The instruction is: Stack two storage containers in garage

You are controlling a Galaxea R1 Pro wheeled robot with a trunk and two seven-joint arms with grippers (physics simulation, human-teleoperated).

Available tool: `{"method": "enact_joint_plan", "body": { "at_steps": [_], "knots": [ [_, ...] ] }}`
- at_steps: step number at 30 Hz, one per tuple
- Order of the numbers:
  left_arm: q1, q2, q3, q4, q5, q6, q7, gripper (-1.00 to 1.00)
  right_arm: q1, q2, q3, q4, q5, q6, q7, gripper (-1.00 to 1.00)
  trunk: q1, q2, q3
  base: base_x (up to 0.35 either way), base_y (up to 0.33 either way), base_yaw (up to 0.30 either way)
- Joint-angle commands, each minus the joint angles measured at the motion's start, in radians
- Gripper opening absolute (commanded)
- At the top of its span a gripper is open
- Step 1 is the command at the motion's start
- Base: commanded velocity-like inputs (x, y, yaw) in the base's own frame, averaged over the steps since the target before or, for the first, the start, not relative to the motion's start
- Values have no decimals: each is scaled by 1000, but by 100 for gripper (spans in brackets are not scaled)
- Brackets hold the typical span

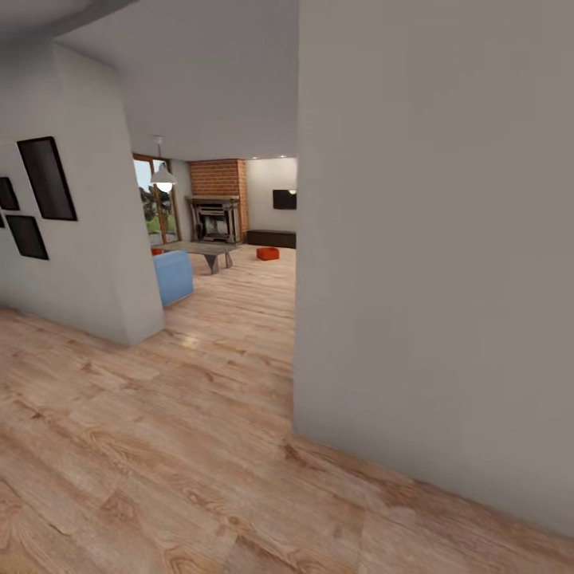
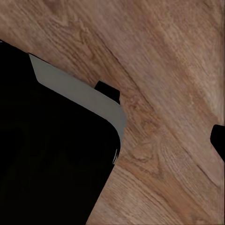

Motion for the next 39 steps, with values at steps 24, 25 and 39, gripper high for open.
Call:
{"method": "enact_joint_plan", "body": {
  "at_steps": [24, 25, 39],
  "knots": [
    [0, 0, -1, 0, 4, -2, 1, 100, -1, 0, 1, 3, 5, -5, -4, 100, 1, 0, -1, 325, 0, 273],
    [0, 0, -1, 0, 4, -2, 1, 100, -1, 0, 1, 3, 5, -5, -4, 100, 1, 0, -1, 325, 0, 273],
    [0, 1, -1, 0, 4, -2, 1, 100, -1, -1, -1, 3, 5, -6, -4, 100, 1, 0, -1, 325, 0, 273]
  ]
}}
